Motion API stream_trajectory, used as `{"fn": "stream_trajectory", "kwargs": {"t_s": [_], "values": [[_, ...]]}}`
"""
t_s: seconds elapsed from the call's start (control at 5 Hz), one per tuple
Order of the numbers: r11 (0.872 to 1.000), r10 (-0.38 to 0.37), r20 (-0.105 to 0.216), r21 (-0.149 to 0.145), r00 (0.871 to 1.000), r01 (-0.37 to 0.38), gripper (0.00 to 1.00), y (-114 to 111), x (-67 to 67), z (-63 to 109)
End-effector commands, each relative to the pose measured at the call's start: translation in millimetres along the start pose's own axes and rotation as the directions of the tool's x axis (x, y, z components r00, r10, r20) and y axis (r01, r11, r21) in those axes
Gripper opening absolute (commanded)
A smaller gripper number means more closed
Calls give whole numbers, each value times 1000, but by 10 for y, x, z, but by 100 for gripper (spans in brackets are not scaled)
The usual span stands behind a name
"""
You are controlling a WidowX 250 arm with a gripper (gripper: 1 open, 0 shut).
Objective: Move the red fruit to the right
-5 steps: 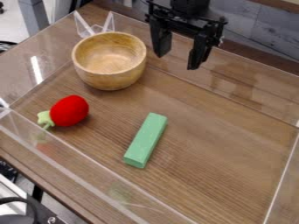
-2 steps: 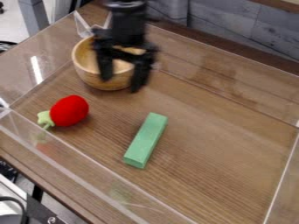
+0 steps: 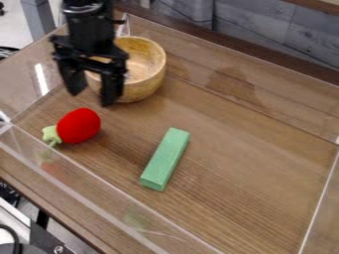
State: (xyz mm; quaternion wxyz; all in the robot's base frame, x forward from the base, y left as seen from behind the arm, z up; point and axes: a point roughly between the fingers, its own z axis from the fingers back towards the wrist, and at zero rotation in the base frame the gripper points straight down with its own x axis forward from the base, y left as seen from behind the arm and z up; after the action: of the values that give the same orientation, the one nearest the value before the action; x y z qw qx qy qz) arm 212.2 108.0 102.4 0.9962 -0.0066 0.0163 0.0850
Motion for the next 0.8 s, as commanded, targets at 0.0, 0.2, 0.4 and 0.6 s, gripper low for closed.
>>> {"fn": "stream_trajectory", "kwargs": {"t_s": [0.0, 0.2, 0.4, 0.6], "values": [[1000, 17, 60, 11, 998, -17, 100, 277, -87, 94], [999, 33, 61, 4, 998, -33, 100, 498, -150, 24], [999, 39, 58, -8, 998, -39, 100, 531, -115, -227], [999, 48, 57, -19, 997, -47, 100, 499, -66, -475]]}}
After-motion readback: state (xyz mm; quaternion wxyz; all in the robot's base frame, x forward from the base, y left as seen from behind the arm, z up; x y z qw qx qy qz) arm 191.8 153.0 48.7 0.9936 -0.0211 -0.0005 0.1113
